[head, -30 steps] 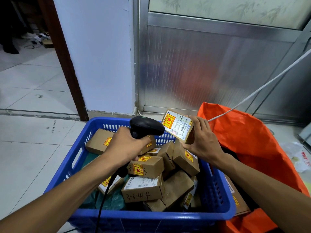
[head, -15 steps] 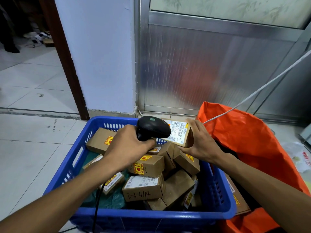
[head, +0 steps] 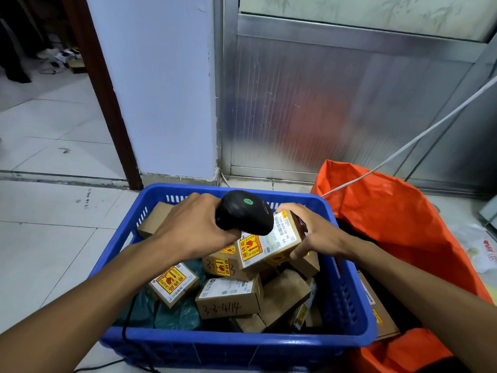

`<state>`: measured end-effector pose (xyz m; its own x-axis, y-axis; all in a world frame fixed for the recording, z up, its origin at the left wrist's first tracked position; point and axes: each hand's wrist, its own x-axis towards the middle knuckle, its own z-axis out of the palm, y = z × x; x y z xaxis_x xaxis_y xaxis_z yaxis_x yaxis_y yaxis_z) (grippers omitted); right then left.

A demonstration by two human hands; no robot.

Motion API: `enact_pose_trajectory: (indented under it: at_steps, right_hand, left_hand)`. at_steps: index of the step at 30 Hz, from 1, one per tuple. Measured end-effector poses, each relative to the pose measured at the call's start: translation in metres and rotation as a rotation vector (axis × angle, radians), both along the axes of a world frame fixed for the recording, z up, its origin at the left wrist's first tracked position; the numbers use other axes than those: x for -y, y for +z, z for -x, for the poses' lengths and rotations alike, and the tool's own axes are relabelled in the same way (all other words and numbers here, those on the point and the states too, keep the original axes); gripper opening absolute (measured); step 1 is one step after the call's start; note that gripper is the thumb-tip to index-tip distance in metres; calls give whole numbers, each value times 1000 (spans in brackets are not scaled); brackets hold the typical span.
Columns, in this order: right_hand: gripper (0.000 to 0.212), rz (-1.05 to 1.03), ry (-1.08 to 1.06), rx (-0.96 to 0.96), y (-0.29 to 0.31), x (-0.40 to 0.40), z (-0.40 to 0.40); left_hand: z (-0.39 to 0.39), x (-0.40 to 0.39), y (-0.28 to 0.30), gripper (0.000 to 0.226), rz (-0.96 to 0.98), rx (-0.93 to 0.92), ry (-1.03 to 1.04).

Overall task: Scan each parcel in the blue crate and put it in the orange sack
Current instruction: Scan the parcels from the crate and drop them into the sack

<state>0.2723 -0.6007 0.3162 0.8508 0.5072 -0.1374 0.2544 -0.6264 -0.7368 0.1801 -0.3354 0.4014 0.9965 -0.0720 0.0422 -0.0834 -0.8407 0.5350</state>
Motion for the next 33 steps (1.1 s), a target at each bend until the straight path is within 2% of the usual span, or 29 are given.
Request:
enact_pose_trajectory:
  at_steps: [6, 11, 17, 24, 33]
  right_hand:
    - [85, -5, 5, -111, 4, 5, 3]
    - [90, 25, -9, -127, 4, 7, 5]
    - [92, 50, -22, -101, 2, 7, 4]
    - [86, 73, 7, -77, 6, 5, 8]
    - [89, 39, -3, -90, 9, 5, 10]
  left_hand:
    - [1, -1, -3, 25, -112, -16, -66]
    - [-1, 0, -6, 29, -38, -34, -47]
    - [-4, 0, -10, 20, 81, -56, -31]
    - [-4, 1, -11, 19, 116, -65, -13]
    - [-3, 1, -8, 20, 103, -57, 12]
